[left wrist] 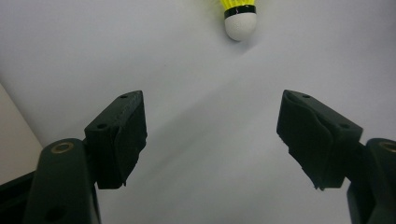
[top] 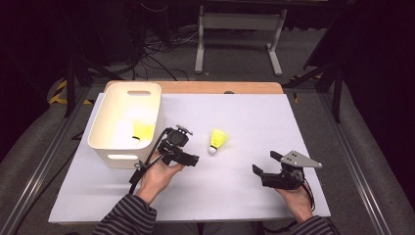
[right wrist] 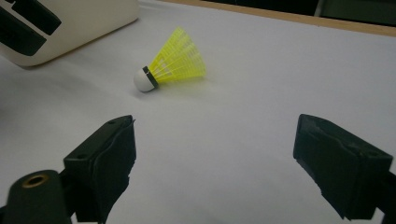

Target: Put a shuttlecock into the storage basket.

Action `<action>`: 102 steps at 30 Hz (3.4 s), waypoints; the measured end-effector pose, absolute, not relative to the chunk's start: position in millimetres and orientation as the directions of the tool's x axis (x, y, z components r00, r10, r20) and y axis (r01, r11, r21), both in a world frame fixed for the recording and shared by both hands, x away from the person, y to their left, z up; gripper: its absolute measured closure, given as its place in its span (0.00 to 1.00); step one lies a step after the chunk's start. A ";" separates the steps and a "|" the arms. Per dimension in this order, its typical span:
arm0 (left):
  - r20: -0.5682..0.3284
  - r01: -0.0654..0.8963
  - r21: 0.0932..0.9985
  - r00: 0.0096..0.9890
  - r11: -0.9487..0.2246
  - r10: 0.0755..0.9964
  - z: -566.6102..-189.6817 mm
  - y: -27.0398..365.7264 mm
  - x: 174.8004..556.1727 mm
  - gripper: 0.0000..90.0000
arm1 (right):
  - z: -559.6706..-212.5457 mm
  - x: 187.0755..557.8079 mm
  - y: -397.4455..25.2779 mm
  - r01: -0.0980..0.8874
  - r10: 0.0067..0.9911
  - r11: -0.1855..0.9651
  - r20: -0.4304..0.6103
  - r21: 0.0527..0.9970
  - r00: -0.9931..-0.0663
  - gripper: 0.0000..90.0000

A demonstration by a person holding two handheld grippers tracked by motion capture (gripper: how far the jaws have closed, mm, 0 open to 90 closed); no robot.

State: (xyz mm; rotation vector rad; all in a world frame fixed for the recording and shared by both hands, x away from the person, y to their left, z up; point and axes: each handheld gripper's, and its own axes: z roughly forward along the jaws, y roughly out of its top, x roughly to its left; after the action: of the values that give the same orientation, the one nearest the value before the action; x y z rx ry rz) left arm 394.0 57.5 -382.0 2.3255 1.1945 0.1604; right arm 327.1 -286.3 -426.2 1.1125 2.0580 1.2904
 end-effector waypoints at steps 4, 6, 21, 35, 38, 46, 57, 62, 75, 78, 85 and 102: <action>-0.126 0.724 0.493 0.608 -0.482 0.784 -384.1 56.9 395.1 0.28 | -424.5 334.4 -281.3 0.397 0.820 0.237 0.037 0.887 -0.571 0.17; -0.125 0.728 0.489 0.604 -0.481 0.787 -385.3 56.5 395.5 0.28 | -423.5 338.1 -278.6 0.403 0.818 0.233 0.047 0.885 -0.574 0.17; -0.126 0.728 0.490 0.603 -0.479 0.788 -389.9 57.6 398.0 0.28 | -413.9 367.4 -250.6 0.446 0.789 0.295 0.048 0.845 -0.613 0.22; -0.127 0.734 0.488 0.595 -0.472 0.794 -391.3 56.9 400.6 0.27 | -401.8 396.4 -233.4 0.502 0.777 0.344 0.060 0.793 -0.627 0.27; -0.125 0.732 0.490 0.596 -0.473 0.793 -391.8 57.2 401.8 0.26 | -400.6 401.9 -229.6 0.511 0.774 0.359 0.058 0.781 -0.631 0.29; -0.127 0.738 0.484 0.590 -0.469 0.797 -393.2 56.6 403.4 0.26 | -397.2 415.3 -219.2 0.542 0.775 0.374 0.067 0.752 -0.628 0.31; -0.129 0.739 0.479 0.593 -0.474 0.794 -396.7 53.9 406.0 0.25 | -389.4 434.8 -202.4 0.570 0.769 0.406 0.070 0.715 -0.635 0.37; -0.132 0.741 0.477 0.592 -0.472 0.795 -397.7 54.1 407.5 0.24 | -390.9 444.3 -195.8 0.588 0.771 0.421 0.069 0.691 -0.633 0.38; -0.127 0.740 0.479 0.591 -0.472 0.797 -397.5 54.8 409.5 0.24 | -397.8 461.1 -187.4 0.625 0.779 0.426 0.087 0.654 -0.621 0.43; -0.125 0.739 0.480 0.592 -0.474 0.796 -397.6 54.6 409.9 0.24 | -398.1 462.4 -186.8 0.629 0.781 0.421 0.091 0.654 -0.618 0.43; -0.126 0.742 0.473 0.590 -0.474 0.797 -398.2 53.7 410.7 0.24 | -398.6 465.4 -183.3 0.637 0.779 0.423 0.100 0.644 -0.619 0.44; -0.121 0.740 0.468 0.595 -0.483 0.794 -399.7 52.0 412.5 0.24 | -400.8 476.2 -173.4 0.656 0.777 0.443 0.103 0.611 -0.621 0.50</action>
State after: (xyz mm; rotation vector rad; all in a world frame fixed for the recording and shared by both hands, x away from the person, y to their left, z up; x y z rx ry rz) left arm 412.5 52.0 -399.7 2.3480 1.2194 0.1524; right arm 476.2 -173.4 -400.8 1.2573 2.4993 0.9279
